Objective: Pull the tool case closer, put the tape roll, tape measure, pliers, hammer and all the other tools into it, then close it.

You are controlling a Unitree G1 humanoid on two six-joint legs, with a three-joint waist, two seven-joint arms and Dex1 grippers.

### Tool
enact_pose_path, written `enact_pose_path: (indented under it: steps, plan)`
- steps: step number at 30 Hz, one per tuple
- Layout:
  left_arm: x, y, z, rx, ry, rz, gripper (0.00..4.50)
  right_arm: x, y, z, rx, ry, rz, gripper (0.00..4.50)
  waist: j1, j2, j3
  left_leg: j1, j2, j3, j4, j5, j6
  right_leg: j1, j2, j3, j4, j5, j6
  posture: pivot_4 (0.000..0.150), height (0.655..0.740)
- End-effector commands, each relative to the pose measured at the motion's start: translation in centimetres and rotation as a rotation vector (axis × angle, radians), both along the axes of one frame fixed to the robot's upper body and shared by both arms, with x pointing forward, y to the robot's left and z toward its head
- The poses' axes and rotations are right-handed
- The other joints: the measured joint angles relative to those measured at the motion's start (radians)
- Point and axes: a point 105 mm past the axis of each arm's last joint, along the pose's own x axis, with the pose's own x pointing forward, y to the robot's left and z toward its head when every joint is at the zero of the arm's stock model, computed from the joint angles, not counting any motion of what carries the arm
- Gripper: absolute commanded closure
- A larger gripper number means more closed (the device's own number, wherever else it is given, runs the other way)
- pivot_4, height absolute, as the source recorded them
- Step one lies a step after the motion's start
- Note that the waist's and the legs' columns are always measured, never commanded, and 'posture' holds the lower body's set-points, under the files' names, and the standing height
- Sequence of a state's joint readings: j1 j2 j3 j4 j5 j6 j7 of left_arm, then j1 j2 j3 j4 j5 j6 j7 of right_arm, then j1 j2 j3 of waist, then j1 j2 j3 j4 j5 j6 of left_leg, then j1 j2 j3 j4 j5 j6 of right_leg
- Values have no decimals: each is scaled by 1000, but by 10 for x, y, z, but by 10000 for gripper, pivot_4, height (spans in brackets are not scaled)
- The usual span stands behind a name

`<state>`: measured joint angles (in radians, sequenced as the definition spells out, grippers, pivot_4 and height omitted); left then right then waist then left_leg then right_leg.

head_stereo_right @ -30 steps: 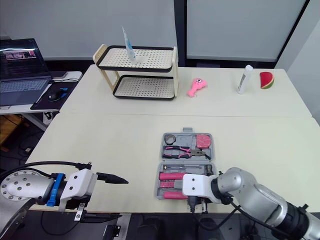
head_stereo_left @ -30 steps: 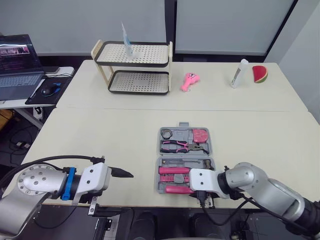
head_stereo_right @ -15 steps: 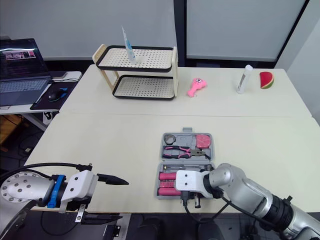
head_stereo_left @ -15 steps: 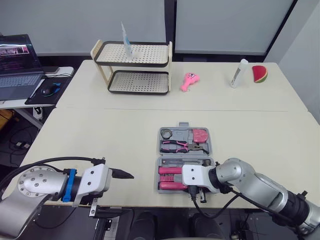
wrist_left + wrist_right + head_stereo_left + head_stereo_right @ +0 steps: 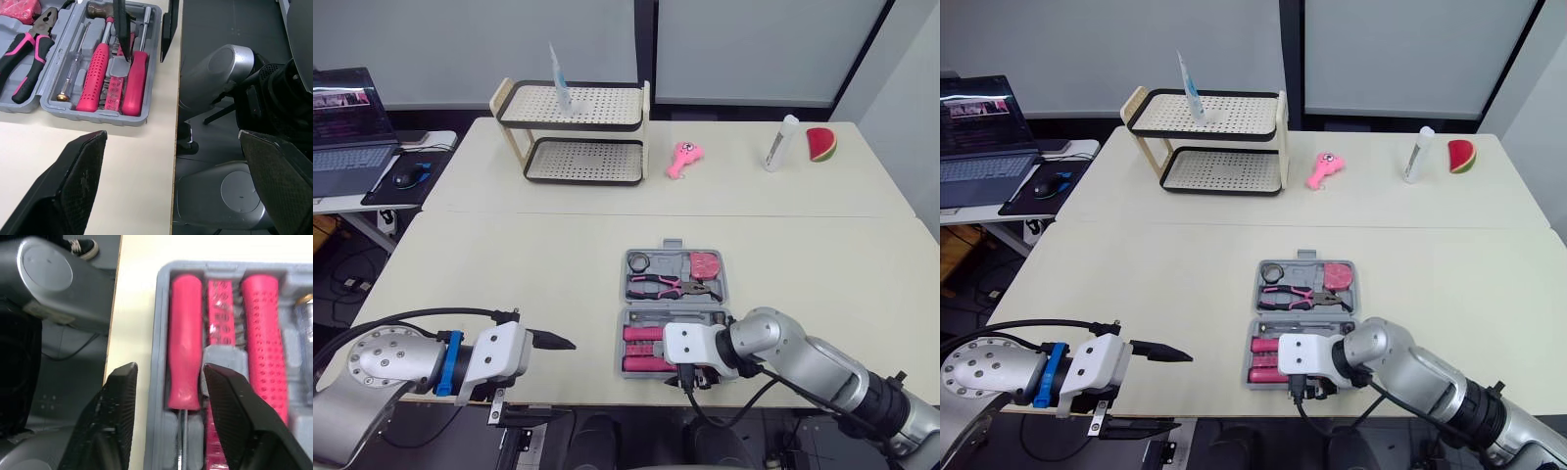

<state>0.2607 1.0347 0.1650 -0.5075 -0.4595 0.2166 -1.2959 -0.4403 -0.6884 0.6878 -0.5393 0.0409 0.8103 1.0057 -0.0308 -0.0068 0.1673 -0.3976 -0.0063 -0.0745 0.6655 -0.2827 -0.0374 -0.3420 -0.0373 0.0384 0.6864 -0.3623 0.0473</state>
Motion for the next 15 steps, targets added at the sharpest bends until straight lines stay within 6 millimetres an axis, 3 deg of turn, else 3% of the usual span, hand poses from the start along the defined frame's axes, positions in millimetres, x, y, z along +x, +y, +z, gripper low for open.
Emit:
enact_pose_path:
  steps: [1, 2, 3, 4, 15]
  plan:
    - [0, -3, 6, 2, -43, -12, 0, -4, 4, 23, 63, -24, 59, 20638, 0, 0, 0, 0, 0, 0, 0, 0, 0, 0, 0, 0, 0, 0, 0, 1500, 7290]
    - [0, -3, 6, 2, -44, -12, 0, 0, 3, 27, 75, -44, 55, 20638, 1, 0, 0, 0, 0, 0, 0, 0, 0, 0, 0, 0, 0, 0, 0, 1500, 7290]
    - [0, -3, 6, 0, -45, -12, 0, 1, 1, 29, 80, -49, 59, 25087, 0, 0, 0, 0, 0, 0, 0, 0, 0, 0, 0, 0, 0, 0, 0, 1500, 7290]
    - [0, -3, 6, -1, -45, -11, 0, 2, -1, 30, 83, -51, 62, 26414, 0, 0, 0, 0, 0, 0, 0, 0, 0, 0, 0, 0, 0, 0, 0, 1500, 7290]
    - [0, -5, 7, -9, -51, -1, 0, 8, -6, 6, 28, -56, 62, 43231, 0, 0, 0, 0, 0, 1, 0, 0, 0, -1, 0, 0, 1, 0, 0, 1500, 7290]
